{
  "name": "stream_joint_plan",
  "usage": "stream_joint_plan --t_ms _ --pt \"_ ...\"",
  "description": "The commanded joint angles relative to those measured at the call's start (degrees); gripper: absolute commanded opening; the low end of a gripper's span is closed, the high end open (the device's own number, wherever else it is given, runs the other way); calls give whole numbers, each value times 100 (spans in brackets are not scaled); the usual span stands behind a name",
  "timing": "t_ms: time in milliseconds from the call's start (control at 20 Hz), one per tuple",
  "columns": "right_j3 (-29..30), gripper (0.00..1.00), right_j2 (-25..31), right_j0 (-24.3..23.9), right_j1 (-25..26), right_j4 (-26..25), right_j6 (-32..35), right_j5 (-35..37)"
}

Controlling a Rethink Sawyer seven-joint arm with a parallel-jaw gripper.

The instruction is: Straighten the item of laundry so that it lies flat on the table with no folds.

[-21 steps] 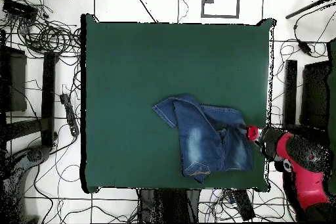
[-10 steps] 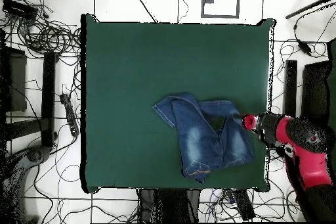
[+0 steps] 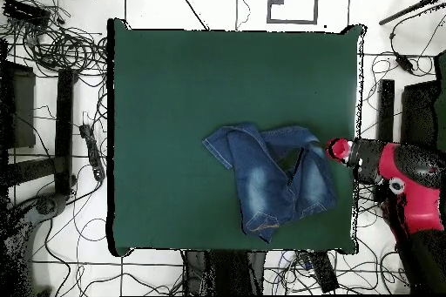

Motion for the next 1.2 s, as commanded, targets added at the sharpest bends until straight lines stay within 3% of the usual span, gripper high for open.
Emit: stream_joint_plan --t_ms 50,600,1000,1200 --pt "-1134 0 135 312 566 503 2635 1051" --pt "-2892 0 492 434 1262 325 3371 2067" --pt "-4976 0 758 719 1831 189 3806 3219" --pt "-5738 0 858 823 2023 138 3811 3602"
